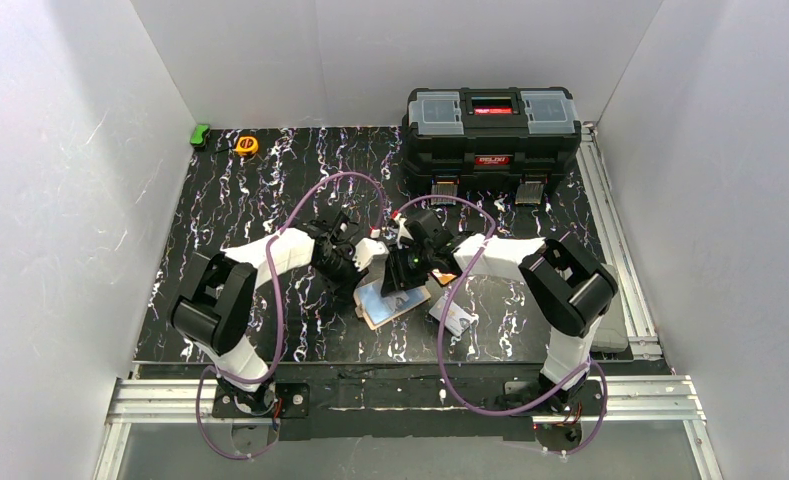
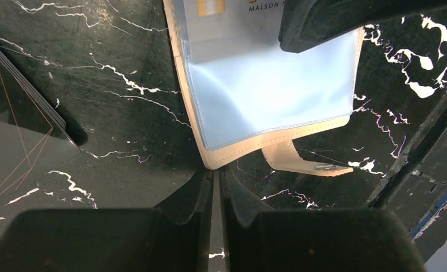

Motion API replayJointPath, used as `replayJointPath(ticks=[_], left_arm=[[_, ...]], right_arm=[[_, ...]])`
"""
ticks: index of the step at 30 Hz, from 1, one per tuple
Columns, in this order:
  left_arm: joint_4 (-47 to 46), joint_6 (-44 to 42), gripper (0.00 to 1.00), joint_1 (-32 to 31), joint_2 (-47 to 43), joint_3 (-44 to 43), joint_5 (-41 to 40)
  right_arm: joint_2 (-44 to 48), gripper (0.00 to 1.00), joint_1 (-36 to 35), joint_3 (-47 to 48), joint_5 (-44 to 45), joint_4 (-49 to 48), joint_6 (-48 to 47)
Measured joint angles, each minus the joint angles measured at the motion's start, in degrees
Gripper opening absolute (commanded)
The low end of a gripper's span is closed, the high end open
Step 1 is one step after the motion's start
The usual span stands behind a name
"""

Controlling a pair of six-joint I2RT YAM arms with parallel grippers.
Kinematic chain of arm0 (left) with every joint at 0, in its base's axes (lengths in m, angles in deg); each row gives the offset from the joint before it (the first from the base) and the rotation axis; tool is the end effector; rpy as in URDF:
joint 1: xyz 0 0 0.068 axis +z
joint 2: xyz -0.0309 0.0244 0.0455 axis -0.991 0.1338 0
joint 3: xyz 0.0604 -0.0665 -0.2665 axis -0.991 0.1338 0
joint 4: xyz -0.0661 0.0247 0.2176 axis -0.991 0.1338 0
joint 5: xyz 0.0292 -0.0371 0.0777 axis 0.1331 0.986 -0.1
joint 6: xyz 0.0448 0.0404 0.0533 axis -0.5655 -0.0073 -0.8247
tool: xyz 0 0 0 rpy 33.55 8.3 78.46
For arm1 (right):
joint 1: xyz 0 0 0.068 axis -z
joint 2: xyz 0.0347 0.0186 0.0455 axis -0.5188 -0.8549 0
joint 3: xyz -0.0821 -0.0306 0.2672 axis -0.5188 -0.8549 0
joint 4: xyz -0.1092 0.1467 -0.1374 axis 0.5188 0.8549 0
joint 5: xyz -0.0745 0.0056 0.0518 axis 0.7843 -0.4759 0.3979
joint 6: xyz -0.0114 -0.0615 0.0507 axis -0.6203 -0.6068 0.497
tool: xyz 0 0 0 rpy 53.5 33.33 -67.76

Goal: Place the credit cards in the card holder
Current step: Insert the credit card into the card holder.

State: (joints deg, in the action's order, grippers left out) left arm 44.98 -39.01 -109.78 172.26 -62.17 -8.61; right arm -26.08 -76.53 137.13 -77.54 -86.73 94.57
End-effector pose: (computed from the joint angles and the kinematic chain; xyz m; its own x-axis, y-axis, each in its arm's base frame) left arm 0.2395 -0.1582 0.1667 -0.3852 0.7756 -0.5002 0.9205 0.3613 -0.1486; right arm 0.2428 0.2796 0.1638 -0.8557 -0.2386 -0.4593 -0.4822 0.6897 0.5401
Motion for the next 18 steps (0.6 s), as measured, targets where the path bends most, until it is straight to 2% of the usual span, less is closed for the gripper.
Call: replayJointPath(ticks=[2, 18], left_arm=[[0.0, 0.2, 0.08, 0.2, -0.2, 0.3, 0.2], [1.9, -1.1, 0.04, 1.0, -5.2, 2.6, -0.7]], right_arm=[[0.2, 0.60, -0.2, 0.2, 0.9, 0.7, 0.9], [1.7, 0.60, -3.8, 1.8, 10.1, 4.9, -1.1]])
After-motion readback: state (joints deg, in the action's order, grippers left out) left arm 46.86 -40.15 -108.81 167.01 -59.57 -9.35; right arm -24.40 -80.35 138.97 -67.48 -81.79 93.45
